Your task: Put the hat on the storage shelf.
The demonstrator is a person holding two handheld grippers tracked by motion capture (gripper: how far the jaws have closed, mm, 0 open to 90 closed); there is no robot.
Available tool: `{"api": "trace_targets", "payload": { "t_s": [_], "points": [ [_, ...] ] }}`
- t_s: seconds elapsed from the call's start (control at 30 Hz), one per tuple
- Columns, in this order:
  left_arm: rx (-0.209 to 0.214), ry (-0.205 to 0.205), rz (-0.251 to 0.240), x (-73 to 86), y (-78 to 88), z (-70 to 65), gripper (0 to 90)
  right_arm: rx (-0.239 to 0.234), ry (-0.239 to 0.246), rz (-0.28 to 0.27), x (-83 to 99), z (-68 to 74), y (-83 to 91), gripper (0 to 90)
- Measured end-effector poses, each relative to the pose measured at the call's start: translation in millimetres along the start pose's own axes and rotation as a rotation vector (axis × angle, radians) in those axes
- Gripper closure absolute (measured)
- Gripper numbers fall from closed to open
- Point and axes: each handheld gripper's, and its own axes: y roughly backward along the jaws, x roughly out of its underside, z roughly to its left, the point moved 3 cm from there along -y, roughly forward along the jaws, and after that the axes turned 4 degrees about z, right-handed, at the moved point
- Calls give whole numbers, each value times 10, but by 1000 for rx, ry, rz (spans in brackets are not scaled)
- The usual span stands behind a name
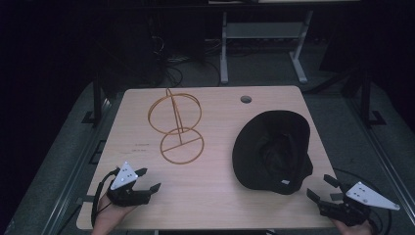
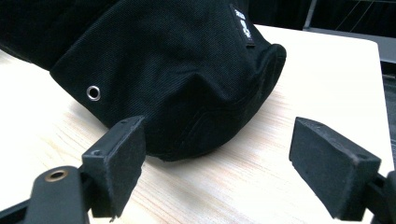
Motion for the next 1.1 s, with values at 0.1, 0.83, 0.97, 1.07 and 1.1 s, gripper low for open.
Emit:
{"api": "trace_targets", "payload": {
  "t_s": [0.1,0.83,0.97,1.07,1.1],
  "points": [
    [3,2,-1,4,-4,1,271,-3,-3,1,7,-5,-4,178],
    [148,-29,17,-153,-192,-323,267,-1,-28,-24,-6,-3,32,173],
    [172,-27,20,-198,-251,-377,257,-2,-31,-28,-9,-6,33,173],
    [203,-36,13,-268,-292,-425,258,-8,-37,-38,-21,-2,29,173],
    [214,-40,12,-298,-315,-449,257,-10,-39,-37,-22,-3,23,173]
  ]
}}
